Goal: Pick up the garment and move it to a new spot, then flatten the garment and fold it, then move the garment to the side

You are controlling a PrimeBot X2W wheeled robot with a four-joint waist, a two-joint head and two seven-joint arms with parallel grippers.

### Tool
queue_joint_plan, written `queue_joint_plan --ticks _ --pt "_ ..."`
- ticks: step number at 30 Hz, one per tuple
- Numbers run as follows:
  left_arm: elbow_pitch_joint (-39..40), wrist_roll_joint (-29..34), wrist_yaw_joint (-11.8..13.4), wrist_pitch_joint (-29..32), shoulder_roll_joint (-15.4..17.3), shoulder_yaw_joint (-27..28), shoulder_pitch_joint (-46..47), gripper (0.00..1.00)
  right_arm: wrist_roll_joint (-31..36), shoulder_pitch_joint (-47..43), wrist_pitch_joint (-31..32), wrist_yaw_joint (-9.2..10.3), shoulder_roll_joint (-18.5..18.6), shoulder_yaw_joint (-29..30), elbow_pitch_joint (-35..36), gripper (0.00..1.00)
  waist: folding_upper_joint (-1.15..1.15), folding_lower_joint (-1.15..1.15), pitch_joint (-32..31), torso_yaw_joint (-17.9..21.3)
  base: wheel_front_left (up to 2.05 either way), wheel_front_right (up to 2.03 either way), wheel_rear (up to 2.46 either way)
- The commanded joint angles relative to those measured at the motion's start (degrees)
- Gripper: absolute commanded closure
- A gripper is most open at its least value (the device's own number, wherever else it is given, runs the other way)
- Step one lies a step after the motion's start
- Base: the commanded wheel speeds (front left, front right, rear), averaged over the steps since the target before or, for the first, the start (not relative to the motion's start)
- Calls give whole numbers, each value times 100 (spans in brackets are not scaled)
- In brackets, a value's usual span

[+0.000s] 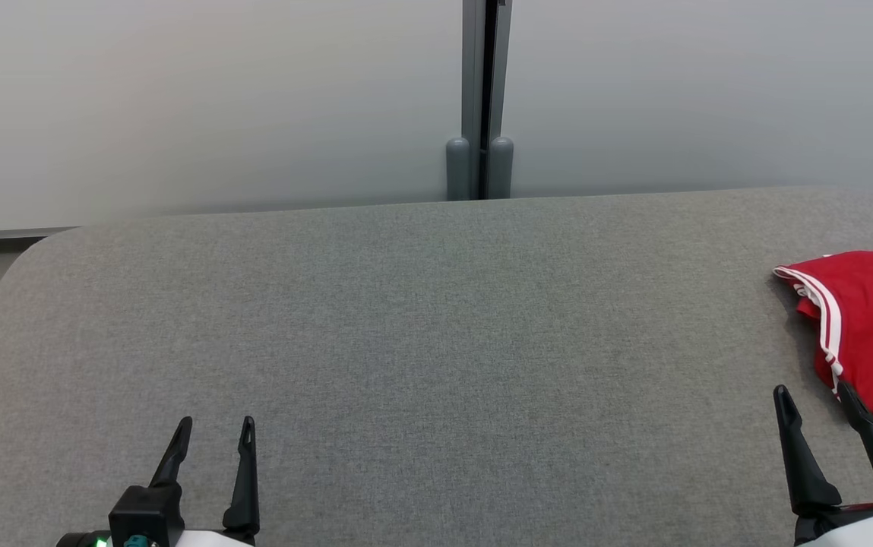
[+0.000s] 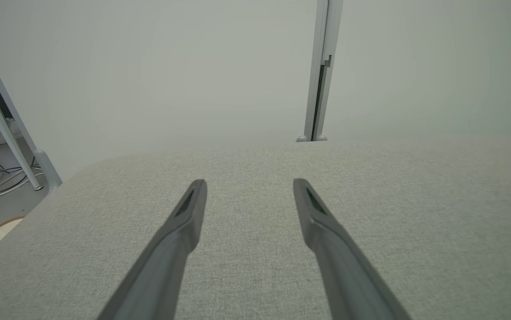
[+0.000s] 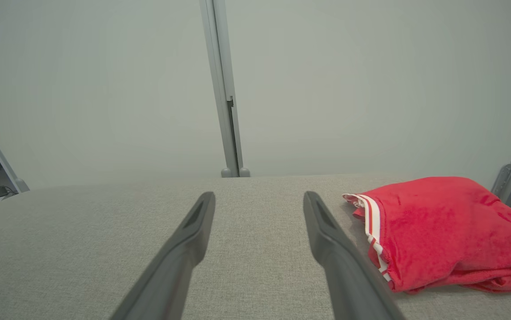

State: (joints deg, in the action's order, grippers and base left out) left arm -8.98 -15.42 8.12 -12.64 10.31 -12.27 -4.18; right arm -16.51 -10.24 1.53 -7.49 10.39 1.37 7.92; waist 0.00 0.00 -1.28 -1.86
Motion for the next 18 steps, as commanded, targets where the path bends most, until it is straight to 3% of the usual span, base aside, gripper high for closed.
queue_joint_plan --ticks 1,11,12,15,18 --pt "-15 -15 29 -29 36 -2 99 0 -10 27 21 0 32 12 -10 0 0 0 -2 -7 0 0 0" --pt "-7 34 91 -98 28 -20 164 0 -60 100 10 0 96 -37 -58 0 0 0 8 -53 0 0 0" --pt "-19 15 91 -63 -7 -22 92 100 -62 59 0 0 63 -36 -46 100 0 0 8 -54 0 0 0" --pt "-155 -7 89 -35 -67 -52 -12 100 -87 -2 0 0 -25 -58 -200 100 0 0 8 -53 0 0 0" --pt "-181 -413 4 58 -105 37 21 100 -488 65 10 0 -65 -49 -302 100 0 0 12 -46 0 0 0"
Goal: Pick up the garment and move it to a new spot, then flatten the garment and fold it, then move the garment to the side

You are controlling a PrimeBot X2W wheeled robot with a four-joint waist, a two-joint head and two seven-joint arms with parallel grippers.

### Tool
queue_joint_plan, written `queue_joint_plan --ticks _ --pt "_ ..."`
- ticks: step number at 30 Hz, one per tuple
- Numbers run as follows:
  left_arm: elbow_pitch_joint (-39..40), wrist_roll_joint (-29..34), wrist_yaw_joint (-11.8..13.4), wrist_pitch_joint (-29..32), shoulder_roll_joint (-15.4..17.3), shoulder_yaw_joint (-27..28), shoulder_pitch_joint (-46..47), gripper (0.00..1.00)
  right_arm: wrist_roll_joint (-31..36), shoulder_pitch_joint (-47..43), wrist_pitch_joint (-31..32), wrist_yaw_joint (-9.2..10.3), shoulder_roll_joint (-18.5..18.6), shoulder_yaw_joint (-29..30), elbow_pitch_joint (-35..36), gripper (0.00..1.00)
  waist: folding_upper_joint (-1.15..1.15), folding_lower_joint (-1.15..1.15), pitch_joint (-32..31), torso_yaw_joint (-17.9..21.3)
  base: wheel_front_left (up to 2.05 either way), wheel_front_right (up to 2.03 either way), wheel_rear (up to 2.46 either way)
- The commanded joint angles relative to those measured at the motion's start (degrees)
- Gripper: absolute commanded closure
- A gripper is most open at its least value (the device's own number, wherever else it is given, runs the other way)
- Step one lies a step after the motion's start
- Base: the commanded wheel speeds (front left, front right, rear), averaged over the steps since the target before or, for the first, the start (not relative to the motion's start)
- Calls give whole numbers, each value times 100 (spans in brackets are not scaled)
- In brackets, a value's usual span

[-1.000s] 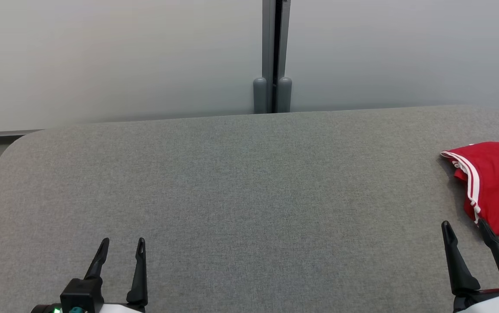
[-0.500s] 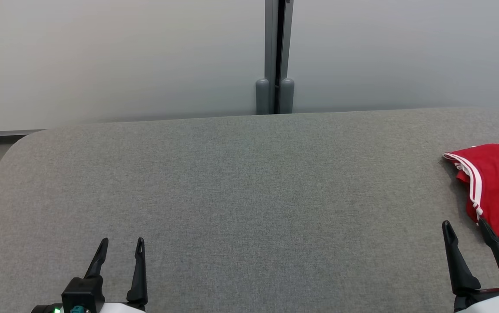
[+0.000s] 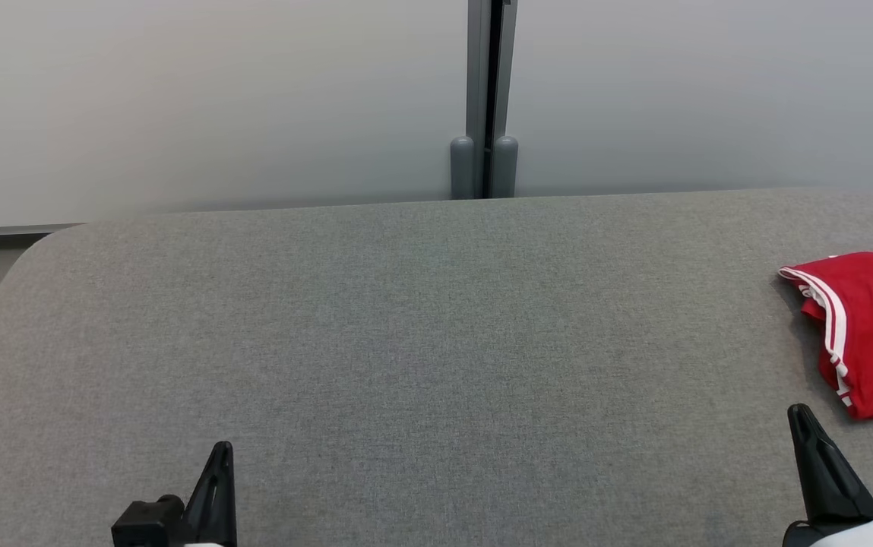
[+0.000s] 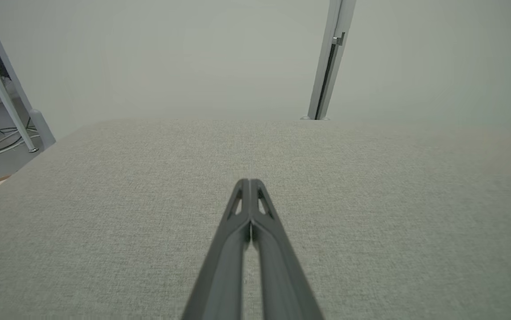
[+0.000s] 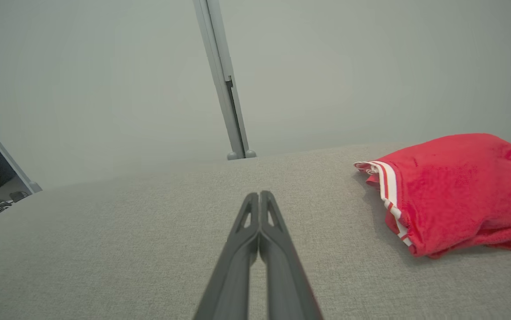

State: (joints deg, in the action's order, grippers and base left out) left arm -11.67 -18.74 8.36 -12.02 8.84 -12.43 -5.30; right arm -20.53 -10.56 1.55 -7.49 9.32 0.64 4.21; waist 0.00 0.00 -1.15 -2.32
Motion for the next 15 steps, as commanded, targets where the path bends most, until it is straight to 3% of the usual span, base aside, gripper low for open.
queue_joint_plan --ticks 1,15 --pt "89 -82 -19 -3 42 54 133 100 -86 97 8 0 41 24 68 100 0 0 0 0 0 0 0" --pt "1 -1566 -337 353 -64 406 367 100 -1551 433 76 0 -58 99 -315 100 0 0 16 29 0 0 0"
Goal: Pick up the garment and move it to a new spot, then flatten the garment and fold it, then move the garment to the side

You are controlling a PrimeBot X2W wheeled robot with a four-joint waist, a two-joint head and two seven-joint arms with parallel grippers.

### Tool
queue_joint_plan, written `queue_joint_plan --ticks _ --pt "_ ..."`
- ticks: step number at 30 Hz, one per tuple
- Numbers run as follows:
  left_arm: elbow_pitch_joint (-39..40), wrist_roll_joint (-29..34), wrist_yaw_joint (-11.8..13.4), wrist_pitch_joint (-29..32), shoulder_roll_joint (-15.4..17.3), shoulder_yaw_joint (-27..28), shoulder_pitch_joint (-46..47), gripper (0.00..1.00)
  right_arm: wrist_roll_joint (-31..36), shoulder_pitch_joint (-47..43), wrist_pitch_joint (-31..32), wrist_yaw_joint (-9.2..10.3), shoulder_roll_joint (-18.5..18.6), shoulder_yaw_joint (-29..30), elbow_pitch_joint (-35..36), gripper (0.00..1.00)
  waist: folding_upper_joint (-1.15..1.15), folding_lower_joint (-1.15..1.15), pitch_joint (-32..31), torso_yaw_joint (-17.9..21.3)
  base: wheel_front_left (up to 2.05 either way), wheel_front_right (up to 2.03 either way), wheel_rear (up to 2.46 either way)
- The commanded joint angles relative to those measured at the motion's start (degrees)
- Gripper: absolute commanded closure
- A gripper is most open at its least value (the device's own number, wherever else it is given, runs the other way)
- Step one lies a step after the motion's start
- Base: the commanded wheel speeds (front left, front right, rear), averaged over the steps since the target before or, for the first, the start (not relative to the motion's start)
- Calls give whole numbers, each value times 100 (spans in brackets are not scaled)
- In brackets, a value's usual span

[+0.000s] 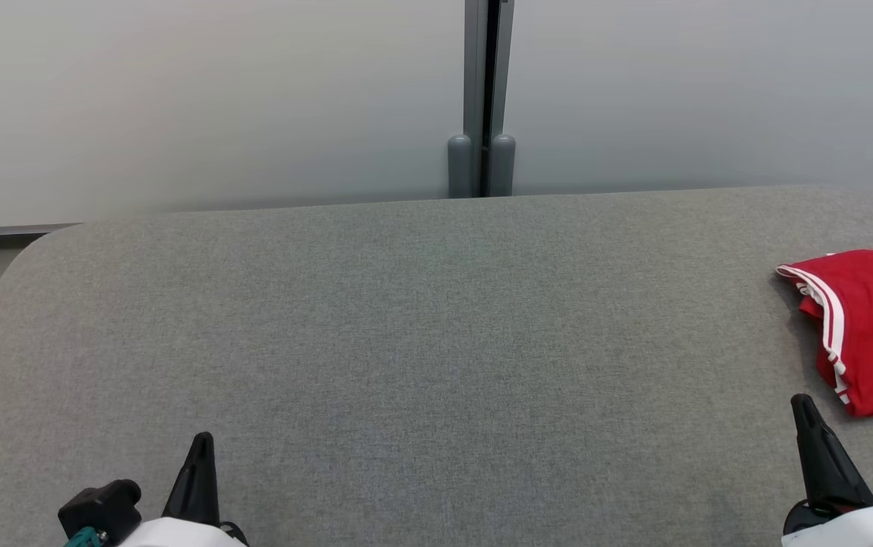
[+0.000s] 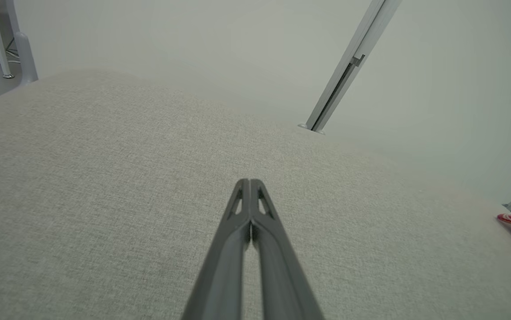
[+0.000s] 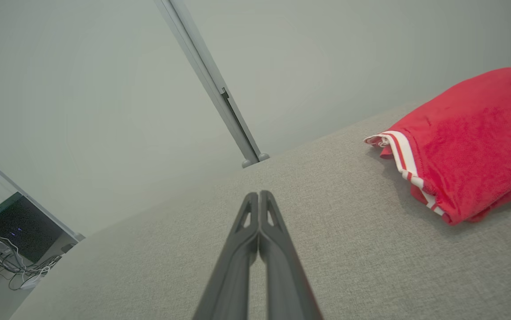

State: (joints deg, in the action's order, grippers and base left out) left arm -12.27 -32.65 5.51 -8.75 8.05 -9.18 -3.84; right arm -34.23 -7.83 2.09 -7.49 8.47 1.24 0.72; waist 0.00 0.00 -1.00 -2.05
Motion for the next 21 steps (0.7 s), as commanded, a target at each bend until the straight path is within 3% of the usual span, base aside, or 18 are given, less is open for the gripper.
queue_joint_plan --ticks 1,21 --pt "57 -265 -71 47 8 102 234 100 -269 180 26 0 21 44 11 100 0 0 2 4 0 0 0" --pt "8 -1778 -399 419 -110 474 452 100 -1759 513 104 0 -99 136 -373 100 0 0 23 40 0 0 0"
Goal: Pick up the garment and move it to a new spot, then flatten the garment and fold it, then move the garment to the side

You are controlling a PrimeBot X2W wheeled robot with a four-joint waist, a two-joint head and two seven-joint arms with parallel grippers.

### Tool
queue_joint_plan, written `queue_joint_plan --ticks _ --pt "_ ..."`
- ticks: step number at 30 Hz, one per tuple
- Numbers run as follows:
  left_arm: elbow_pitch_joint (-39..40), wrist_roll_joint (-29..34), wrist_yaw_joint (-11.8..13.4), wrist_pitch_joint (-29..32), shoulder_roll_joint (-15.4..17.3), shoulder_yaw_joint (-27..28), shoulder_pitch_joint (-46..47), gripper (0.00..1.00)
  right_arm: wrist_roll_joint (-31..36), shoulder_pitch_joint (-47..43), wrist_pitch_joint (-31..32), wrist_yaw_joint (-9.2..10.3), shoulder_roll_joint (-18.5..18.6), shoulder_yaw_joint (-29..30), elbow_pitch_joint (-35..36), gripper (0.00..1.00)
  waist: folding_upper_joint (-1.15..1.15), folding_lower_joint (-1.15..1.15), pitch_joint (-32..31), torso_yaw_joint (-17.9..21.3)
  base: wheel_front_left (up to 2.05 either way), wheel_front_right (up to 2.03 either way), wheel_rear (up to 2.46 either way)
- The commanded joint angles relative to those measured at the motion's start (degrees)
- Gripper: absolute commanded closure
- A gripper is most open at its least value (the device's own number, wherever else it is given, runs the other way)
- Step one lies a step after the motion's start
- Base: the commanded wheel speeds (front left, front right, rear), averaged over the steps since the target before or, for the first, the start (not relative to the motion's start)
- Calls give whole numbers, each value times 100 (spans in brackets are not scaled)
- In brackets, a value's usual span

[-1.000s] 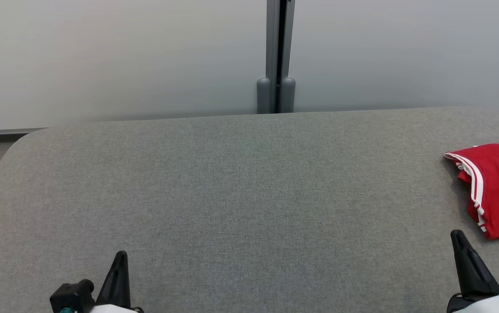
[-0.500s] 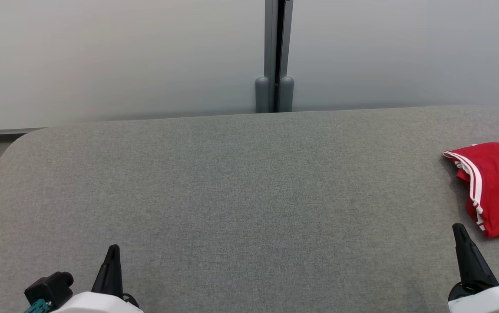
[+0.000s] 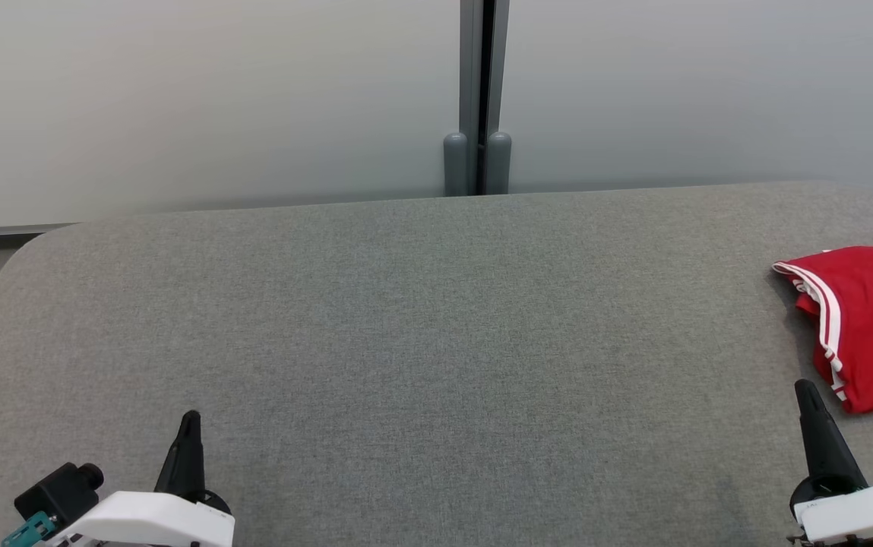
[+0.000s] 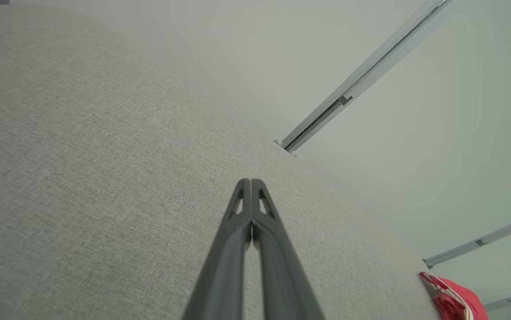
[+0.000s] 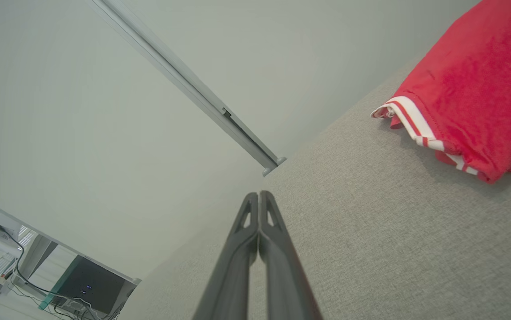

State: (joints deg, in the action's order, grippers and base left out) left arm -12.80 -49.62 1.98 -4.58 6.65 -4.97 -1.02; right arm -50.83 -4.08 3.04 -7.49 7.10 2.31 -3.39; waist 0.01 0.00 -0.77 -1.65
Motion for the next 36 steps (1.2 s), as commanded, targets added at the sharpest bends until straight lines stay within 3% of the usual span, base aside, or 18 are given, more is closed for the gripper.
queue_joint_plan --ticks 1,36 --pt "56 -225 -73 39 17 88 186 100 -238 168 20 0 25 38 1 100 -1 0 2 4 0 0 0" --pt "-27 -2249 -520 557 -159 606 479 100 -2215 613 156 -1 -162 193 -527 100 -1 0 40 69 0 0 0"
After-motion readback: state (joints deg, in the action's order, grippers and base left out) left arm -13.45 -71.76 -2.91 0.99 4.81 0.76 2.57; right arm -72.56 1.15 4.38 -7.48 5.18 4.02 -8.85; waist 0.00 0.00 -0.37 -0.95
